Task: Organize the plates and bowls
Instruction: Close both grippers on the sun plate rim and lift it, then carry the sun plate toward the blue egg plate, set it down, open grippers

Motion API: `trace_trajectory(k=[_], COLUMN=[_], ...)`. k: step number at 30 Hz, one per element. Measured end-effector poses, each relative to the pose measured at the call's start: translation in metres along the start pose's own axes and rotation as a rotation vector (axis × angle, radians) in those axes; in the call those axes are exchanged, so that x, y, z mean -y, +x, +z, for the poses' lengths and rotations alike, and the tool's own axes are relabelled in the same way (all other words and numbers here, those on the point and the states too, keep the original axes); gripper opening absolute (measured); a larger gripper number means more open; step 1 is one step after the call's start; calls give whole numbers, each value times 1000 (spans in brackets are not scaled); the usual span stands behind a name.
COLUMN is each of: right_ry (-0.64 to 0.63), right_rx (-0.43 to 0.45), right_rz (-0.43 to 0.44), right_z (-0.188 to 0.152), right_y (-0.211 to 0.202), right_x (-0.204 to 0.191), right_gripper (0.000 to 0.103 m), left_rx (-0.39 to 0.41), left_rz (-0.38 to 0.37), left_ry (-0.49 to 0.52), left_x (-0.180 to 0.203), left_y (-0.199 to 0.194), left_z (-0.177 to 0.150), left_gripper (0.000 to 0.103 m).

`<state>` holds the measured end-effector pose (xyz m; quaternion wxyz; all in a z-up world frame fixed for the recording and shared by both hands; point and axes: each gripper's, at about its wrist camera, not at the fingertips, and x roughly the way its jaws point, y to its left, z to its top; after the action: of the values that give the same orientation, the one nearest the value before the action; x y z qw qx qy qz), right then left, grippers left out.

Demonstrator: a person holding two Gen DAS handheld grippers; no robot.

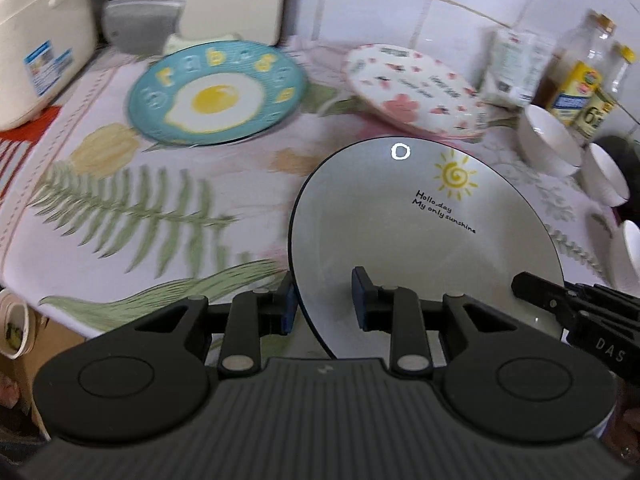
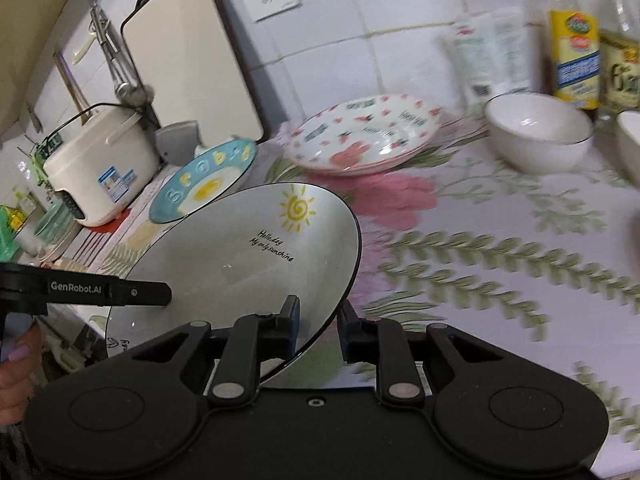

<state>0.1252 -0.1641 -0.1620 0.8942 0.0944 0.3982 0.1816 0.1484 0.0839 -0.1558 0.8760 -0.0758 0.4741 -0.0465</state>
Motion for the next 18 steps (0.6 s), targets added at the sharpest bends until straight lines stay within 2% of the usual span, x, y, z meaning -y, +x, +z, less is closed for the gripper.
trace_trajectory(k=[10, 18], right_ry=[8, 27], right_rx=[36, 17], right_rz=[-60, -77], right_z=[8, 9], right_y=[-31, -20], right_x=[47, 72], right_gripper=[26, 27], left_rx=[-15, -76], left_rz=[-64, -80], left_ry=[95, 100], left_x=[61, 73], left_y=[15, 45], left_z=[26, 35], left_gripper=[26, 26])
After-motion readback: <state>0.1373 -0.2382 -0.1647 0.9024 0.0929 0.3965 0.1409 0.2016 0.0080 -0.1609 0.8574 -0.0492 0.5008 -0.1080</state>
